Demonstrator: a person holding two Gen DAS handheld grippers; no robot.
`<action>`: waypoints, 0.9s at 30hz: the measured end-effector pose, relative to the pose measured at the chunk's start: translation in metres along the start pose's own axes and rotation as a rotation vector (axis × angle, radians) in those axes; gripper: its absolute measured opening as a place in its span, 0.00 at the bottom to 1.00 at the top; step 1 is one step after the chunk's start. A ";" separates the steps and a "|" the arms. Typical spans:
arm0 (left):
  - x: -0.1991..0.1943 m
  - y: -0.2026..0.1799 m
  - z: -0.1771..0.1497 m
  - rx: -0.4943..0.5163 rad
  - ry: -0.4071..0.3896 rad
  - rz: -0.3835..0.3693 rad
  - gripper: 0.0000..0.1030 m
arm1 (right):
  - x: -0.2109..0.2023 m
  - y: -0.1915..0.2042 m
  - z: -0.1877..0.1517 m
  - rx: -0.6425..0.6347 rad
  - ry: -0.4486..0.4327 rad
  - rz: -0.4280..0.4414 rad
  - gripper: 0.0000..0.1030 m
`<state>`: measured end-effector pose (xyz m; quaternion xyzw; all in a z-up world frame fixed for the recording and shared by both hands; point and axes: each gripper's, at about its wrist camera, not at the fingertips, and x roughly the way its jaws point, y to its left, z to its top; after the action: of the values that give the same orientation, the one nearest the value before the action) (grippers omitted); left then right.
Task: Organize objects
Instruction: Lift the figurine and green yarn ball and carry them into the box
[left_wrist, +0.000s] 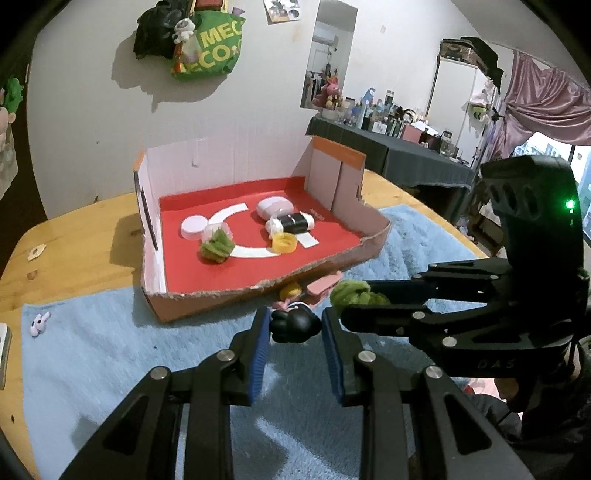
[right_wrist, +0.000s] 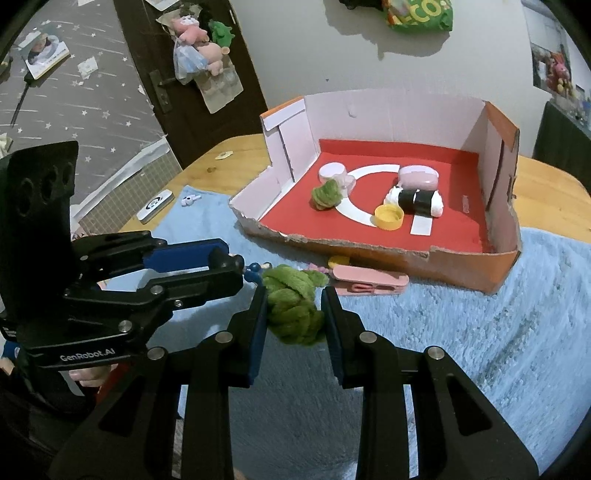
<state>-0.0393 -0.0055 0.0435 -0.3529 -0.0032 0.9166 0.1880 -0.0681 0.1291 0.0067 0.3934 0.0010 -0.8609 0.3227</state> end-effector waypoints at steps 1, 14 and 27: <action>-0.001 0.000 0.001 0.002 -0.004 0.000 0.29 | 0.000 0.000 0.001 0.000 -0.001 0.000 0.27; -0.006 0.002 0.027 0.014 -0.054 0.008 0.29 | -0.008 -0.006 0.017 -0.008 -0.028 -0.018 0.27; 0.004 0.010 0.049 0.006 -0.072 0.010 0.29 | -0.005 -0.020 0.038 -0.004 -0.042 -0.036 0.27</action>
<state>-0.0771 -0.0070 0.0761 -0.3193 -0.0055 0.9296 0.1841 -0.1027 0.1379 0.0315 0.3745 0.0030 -0.8747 0.3077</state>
